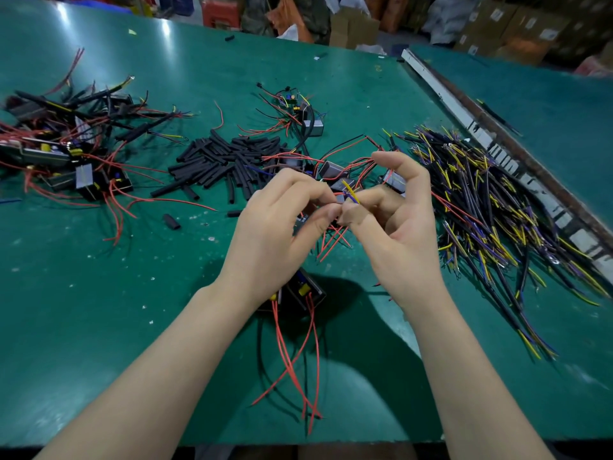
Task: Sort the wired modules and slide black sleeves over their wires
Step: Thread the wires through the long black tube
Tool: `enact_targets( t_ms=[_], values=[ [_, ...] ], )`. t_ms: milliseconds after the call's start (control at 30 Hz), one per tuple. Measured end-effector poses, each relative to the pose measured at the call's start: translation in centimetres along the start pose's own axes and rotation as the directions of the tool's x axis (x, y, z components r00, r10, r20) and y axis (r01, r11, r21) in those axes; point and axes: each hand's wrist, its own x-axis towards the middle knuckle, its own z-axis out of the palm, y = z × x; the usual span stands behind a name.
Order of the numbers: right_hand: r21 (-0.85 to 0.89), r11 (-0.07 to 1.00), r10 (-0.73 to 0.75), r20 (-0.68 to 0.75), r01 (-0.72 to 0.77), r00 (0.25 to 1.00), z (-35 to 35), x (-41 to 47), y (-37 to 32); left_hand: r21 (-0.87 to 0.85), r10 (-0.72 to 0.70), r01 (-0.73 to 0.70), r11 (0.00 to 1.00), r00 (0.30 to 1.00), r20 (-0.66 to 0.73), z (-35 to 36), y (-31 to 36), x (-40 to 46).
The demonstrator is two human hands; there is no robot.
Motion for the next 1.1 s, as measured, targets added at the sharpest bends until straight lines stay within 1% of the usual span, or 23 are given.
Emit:
enact_targets(
  t_ms=[133, 233, 300, 433, 500, 567, 633, 700, 767, 833, 900, 967, 1100],
  values=[
    [-0.026, 1.000, 0.002, 0.004, -0.002, 1.000, 0.05, -0.07, 0.02, 0.013, -0.004, 0.004, 1.000, 1.000, 0.003, -0.11, 0.01, -0.11],
    [-0.039, 0.999, 0.003, 0.013, -0.003, 1.000, 0.08, -0.19, 0.02, 0.096, 0.030, -0.031, 0.995, 0.999, 0.012, -0.07, -0.15, -0.34],
    [-0.035, 0.999, 0.006, 0.008, -0.006, 1.000, 0.12, -0.21, 0.01, 0.121, 0.045, -0.045, 0.992, 0.999, 0.008, -0.07, -0.17, -0.35],
    [-0.008, 1.000, 0.025, -0.011, -0.025, 1.000, -0.09, -0.01, -0.07, 0.030, 0.009, -0.009, 1.000, 1.000, 0.005, -0.25, -0.03, -0.01],
    [-0.006, 0.999, 0.037, -0.017, -0.037, 0.999, -0.24, 0.10, -0.13, -0.033, -0.054, 0.054, 0.998, 0.998, 0.022, -0.31, 0.09, 0.14],
    [0.002, 0.999, 0.041, -0.019, -0.041, 0.999, -0.31, 0.15, -0.14, -0.126, -0.154, 0.159, 0.979, 0.987, 0.054, -0.34, 0.31, 0.22],
    [0.016, 0.999, 0.044, -0.007, -0.044, 0.999, -0.33, 0.20, -0.13, -0.232, -0.262, 0.279, 0.932, 0.960, 0.103, -0.33, 0.46, 0.24],
    [0.026, 0.999, 0.044, 0.016, -0.044, 0.999, -0.37, 0.20, -0.12, -0.297, -0.342, 0.373, 0.879, 0.927, 0.152, -0.27, 0.56, 0.26],
    [0.034, 0.998, 0.043, 0.030, -0.044, 0.999, -0.44, 0.17, -0.08, -0.362, -0.384, 0.441, 0.821, 0.897, 0.220, -0.21, 0.68, 0.29],
    [0.033, 0.998, 0.047, 0.026, -0.048, 0.999, -0.49, 0.18, -0.12, -0.415, -0.384, 0.475, 0.776, 0.878, 0.285, -0.29, 0.80, 0.34],
    [0.022, 0.998, 0.050, 0.018, -0.051, 0.999, -0.54, 0.23, -0.15, -0.411, -0.385, 0.489, 0.769, 0.869, 0.312, -0.48, 0.67, 0.38],
    [0.003, 0.999, 0.054, 0.012, -0.054, 0.998, -0.55, 0.22, -0.19, -0.372, -0.390, 0.486, 0.791, 0.869, 0.305, -0.56, 0.46, 0.31],
    [-0.026, 0.998, 0.057, -0.003, -0.057, 0.998, -0.38, 0.19, -0.06, -0.194, -0.331, 0.381, 0.904, 0.911, 0.248, -0.49, 0.27, 0.21]
  ],
)
